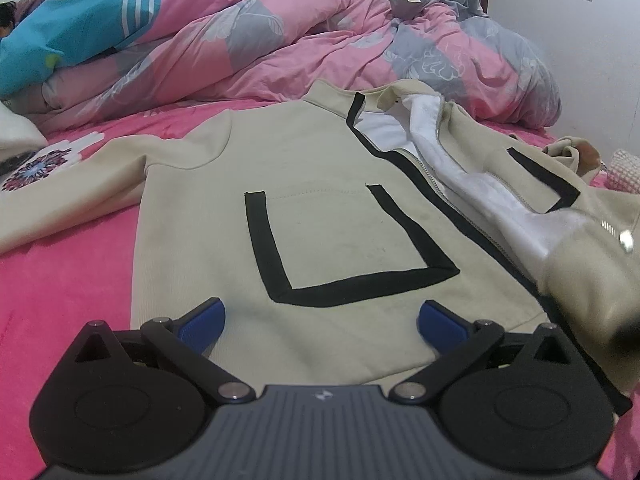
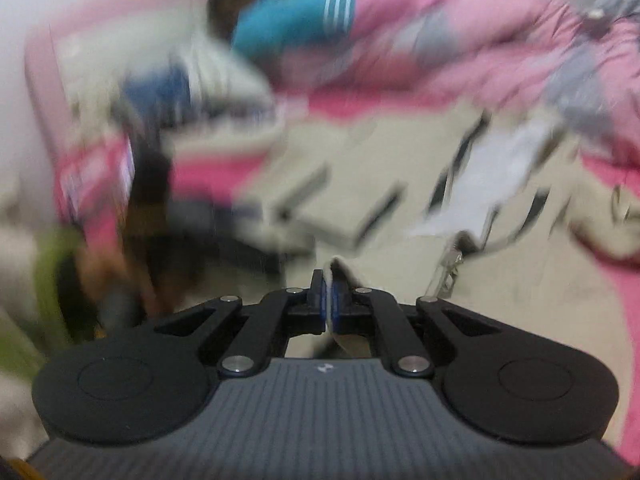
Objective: Fold clothes
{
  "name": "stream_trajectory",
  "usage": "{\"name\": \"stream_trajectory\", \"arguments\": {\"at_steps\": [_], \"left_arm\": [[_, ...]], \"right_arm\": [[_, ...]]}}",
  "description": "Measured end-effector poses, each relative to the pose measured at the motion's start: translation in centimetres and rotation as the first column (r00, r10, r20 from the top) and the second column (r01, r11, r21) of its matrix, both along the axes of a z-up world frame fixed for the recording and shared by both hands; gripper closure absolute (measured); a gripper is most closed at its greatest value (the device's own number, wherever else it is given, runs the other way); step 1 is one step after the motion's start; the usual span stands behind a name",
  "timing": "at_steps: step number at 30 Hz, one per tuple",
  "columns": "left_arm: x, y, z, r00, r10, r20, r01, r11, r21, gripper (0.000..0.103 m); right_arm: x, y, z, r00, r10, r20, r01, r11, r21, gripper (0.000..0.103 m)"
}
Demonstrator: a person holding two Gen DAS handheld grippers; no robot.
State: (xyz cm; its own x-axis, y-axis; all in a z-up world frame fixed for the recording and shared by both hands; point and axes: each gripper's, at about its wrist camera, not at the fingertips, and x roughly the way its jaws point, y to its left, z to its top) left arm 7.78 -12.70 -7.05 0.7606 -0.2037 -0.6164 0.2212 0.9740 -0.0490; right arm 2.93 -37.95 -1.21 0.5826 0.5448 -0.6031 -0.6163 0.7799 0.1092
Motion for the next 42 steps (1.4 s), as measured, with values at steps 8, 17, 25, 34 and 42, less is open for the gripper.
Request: {"name": "stream_trajectory", "arguments": {"at_steps": [8, 17, 25, 34, 42], "left_arm": [[-0.1, 0.1, 0.0, 1.000, -0.001, 0.002, 0.001, 1.000, -0.007, 0.000], [0.0, 0.2, 0.0, 1.000, -0.001, 0.004, 0.001, 1.000, -0.011, 0.000], [0.0, 0.2, 0.0, 1.000, -0.002, 0.008, 0.002, 1.000, -0.018, 0.000], [-0.1, 0.3, 0.0, 1.000, -0.002, 0.010, 0.002, 1.000, -0.025, 0.000], [-0.2, 0.4, 0.1, 1.000, 0.000, 0.009, 0.001, 0.999, -0.034, 0.000]], "right_arm": [[-3.4, 0.1, -1.5, 0.993, -0.096, -0.076, 0.091, 0.994, -0.056, 0.088], [-4.9, -6.2, -0.8, 0.930, -0.328, -0.166, 0.364, 0.887, 0.284, 0.076], [-2.0, -8.2, -5.7, 0.815, -0.431, -0.386, 0.562, 0.749, 0.350, 0.076], [-2.6, -7.5, -6.1, 0.834, -0.405, -0.374, 0.546, 0.702, 0.458, 0.097], [-7.3, 1.4, 3.5, 0.910, -0.098, 0.403, 0.133, 0.989, -0.060, 0.098]]}}
